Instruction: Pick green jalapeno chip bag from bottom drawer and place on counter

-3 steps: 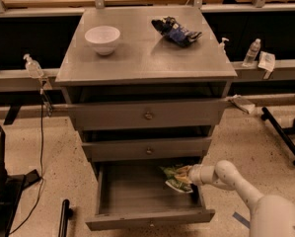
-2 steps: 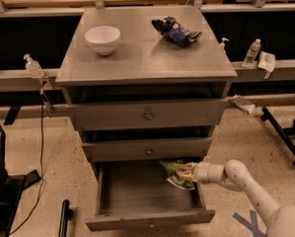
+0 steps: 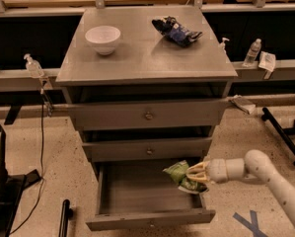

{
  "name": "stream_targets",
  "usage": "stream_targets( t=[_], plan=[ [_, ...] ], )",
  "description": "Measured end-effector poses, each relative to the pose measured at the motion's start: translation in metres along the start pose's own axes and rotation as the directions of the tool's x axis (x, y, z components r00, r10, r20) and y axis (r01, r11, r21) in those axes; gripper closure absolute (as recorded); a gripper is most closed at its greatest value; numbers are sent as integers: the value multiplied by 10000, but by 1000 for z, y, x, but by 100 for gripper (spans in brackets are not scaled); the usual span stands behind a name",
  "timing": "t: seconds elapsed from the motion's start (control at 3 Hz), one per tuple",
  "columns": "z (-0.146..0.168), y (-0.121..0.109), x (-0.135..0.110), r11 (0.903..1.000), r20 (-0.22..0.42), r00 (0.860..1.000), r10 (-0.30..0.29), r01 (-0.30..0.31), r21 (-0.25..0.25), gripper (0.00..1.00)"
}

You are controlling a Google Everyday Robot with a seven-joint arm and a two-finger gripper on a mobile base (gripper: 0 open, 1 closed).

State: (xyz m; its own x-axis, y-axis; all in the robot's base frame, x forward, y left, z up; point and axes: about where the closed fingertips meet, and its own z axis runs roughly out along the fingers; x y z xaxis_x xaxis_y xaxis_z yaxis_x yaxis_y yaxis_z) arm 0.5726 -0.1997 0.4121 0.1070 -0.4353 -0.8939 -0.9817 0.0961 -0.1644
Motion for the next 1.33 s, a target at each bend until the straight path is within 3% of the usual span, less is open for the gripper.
stream_targets(
  t=[0.33,0.67,1.0,1.33],
  plan=[
    [-46,3,-37,9982,194,9981,-584,581,152,100],
    [-50,3,-39,9980,177,9980,-614,611,162,100],
    [-52,-13,-53,9973,805,9944,-681,657,312,100],
    [-67,-37,-106,9904,1713,9755,-1379,1345,310,100]
  ],
)
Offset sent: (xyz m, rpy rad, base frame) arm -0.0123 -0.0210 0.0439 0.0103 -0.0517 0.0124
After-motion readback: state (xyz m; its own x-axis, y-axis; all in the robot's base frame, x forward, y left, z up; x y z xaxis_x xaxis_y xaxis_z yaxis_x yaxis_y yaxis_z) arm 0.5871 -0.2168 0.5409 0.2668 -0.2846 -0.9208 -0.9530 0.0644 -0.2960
